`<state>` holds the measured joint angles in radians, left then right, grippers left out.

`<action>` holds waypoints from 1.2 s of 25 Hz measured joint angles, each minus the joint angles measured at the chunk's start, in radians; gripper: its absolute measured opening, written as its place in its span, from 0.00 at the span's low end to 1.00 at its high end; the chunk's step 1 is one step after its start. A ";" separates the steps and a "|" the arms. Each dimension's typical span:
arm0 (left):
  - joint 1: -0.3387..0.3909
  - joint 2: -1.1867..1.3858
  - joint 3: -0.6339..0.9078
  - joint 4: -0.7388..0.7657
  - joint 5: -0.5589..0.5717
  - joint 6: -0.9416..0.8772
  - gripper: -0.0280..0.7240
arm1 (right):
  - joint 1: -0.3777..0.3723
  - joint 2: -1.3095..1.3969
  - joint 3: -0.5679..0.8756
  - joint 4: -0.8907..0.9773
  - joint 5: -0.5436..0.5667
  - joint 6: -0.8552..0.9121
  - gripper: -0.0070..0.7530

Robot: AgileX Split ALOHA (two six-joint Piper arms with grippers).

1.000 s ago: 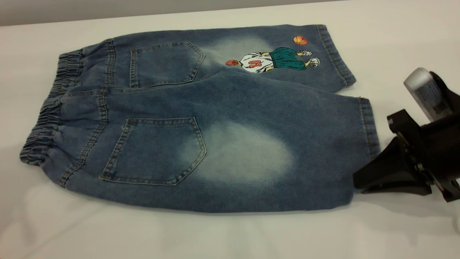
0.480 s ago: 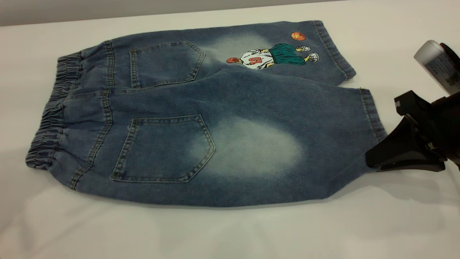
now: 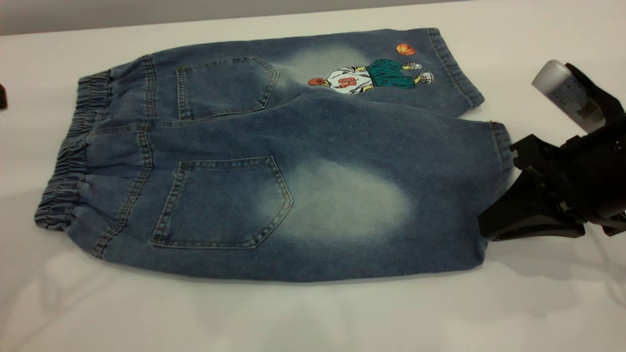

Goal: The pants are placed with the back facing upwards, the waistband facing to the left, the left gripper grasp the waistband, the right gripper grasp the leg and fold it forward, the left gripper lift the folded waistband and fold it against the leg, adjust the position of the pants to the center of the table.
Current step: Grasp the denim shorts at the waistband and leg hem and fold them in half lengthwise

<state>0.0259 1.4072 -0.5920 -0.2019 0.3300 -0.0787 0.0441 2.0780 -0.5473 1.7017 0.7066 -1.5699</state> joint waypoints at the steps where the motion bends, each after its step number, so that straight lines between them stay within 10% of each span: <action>1: 0.000 0.023 0.000 0.000 -0.008 -0.003 0.63 | 0.000 0.000 0.000 0.000 0.000 0.000 0.03; 30: 0.000 0.490 -0.083 -0.008 -0.143 -0.005 0.63 | 0.000 0.000 0.000 0.000 0.002 0.000 0.03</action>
<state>0.0259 1.8969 -0.6750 -0.2103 0.1868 -0.0833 0.0441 2.0780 -0.5473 1.7017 0.7082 -1.5699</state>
